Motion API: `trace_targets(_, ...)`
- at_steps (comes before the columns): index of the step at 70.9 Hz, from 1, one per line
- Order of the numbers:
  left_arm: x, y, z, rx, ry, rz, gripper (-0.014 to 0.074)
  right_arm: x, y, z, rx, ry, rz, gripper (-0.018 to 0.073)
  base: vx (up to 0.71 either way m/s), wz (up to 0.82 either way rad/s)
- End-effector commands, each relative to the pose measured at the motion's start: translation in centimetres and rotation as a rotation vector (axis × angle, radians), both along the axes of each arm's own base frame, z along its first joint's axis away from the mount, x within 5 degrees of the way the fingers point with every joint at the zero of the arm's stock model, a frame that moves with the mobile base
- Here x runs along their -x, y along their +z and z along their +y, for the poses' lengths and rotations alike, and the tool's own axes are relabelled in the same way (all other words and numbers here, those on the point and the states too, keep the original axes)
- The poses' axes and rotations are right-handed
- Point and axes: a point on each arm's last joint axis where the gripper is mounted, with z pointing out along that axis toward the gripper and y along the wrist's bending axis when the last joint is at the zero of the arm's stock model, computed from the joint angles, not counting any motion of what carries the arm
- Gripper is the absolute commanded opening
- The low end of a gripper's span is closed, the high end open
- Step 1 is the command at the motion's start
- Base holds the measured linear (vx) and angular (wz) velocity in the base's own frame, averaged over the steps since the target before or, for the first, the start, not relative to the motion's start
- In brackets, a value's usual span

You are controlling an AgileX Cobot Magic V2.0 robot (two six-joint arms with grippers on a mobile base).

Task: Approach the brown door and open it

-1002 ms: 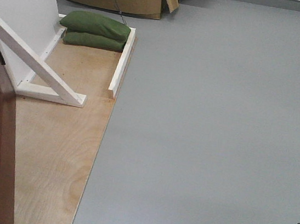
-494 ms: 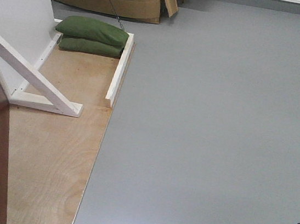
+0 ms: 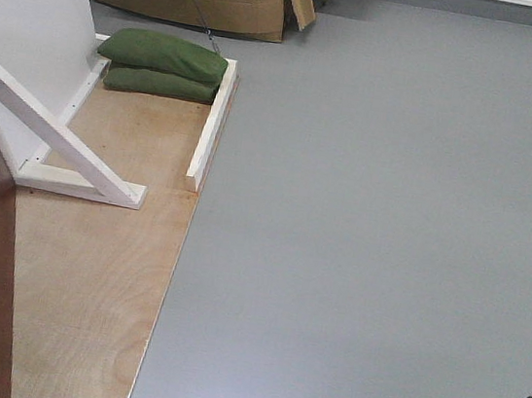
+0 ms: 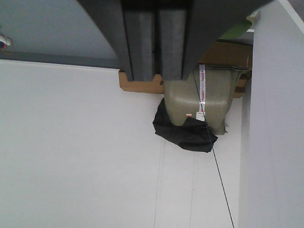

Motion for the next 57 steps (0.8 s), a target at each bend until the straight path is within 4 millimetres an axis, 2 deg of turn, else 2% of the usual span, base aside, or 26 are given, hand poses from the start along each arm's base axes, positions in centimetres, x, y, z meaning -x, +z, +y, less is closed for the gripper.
trace_targets(1,0.2,0.0,0.0,0.024,-0.010,-0.079,0.0011,0.0,0.7,-0.1,0.015,-0.008,-0.085,0.0000,0.00,0.00)
trace_targets(28,0.3,0.1,0.0,0.024,-0.010,-0.086,0.0011,0.0,0.7,-0.1,0.015,-0.008,-0.085,0.0000,0.00,0.00)
trace_targets(34,0.4,1.0,0.0,0.029,-0.010,-0.109,0.0011,0.0,0.7,-0.1,0.015,-0.008,-0.085,0.0000,0.00,0.00)
trace_targets(42,0.4,4.5,0.1,0.038,0.005,-0.152,0.0011,0.0,0.7,-0.1,0.015,-0.008,-0.085,0.0000,0.00,0.00)
trace_targets(50,0.7,9.9,0.3,0.027,0.051,-0.244,0.0011,0.0,0.7,-0.1,0.015,-0.008,-0.085,0.0000,0.00,0.00)
trace_targets(57,1.9,14.9,0.5,-0.058,0.126,-0.385,0.0011,0.0,0.7,-0.1,0.015,-0.008,-0.085,0.0000,0.00,0.00)
